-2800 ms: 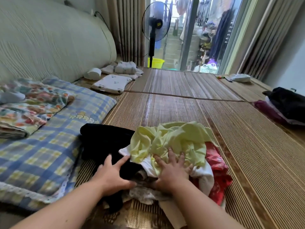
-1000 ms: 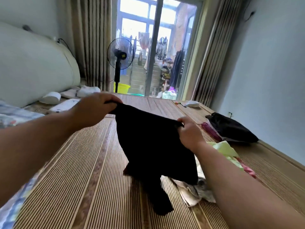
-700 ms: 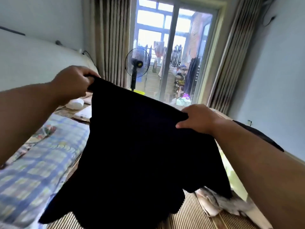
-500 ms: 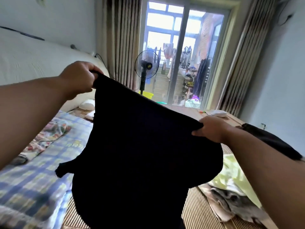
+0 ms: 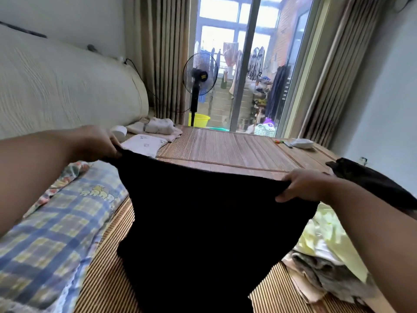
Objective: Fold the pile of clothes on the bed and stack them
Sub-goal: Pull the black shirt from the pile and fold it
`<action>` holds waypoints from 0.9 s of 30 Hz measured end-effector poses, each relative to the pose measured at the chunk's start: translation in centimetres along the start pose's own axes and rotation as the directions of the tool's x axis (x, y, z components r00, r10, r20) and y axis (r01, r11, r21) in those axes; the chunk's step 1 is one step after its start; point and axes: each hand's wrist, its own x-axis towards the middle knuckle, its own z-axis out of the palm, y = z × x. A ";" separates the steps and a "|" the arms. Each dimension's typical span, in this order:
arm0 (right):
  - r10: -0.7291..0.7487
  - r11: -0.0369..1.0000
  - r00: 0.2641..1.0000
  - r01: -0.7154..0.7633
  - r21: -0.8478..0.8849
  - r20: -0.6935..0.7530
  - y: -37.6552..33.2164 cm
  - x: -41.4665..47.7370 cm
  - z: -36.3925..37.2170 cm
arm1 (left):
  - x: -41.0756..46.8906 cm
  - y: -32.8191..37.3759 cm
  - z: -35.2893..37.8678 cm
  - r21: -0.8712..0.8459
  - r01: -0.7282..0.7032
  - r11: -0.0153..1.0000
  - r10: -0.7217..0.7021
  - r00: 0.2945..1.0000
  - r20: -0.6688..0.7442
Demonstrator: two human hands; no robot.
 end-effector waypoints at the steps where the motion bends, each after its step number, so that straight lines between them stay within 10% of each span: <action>1: 0.027 0.999 1.000 -0.028 0.019 0.011 0.7 0.8 0.7 | 0.7 -0.8 1.2 -0.004 0.027 1.000 -0.026 0.999 0.039; 9: -0.028 0.701 0.994 -0.055 0.711 0.104 4.3 6.2 0.8 | 5.3 -4.6 7.1 0.097 0.189 0.977 -0.209 0.943 0.258; 12: -0.022 0.736 0.990 -0.076 0.673 0.136 4.6 7.5 0.3 | 6.3 -5.4 7.1 0.093 0.254 0.963 -0.269 0.866 0.422; 18: 0.043 0.874 0.998 -0.012 0.485 -0.052 5.6 9.0 0.8 | 7.2 -5.2 8.0 -0.463 0.298 0.835 -0.057 0.883 0.466; 24: 0.139 0.989 0.972 -0.126 0.081 -0.189 6.0 8.7 0.9 | 7.7 -4.4 7.8 -0.074 0.207 0.976 -0.199 0.975 0.104; 27: 0.200 0.896 0.971 -0.127 0.425 -0.131 4.9 9.1 1.8 | 8.0 -3.0 7.9 -0.440 0.307 0.844 -0.291 0.951 0.107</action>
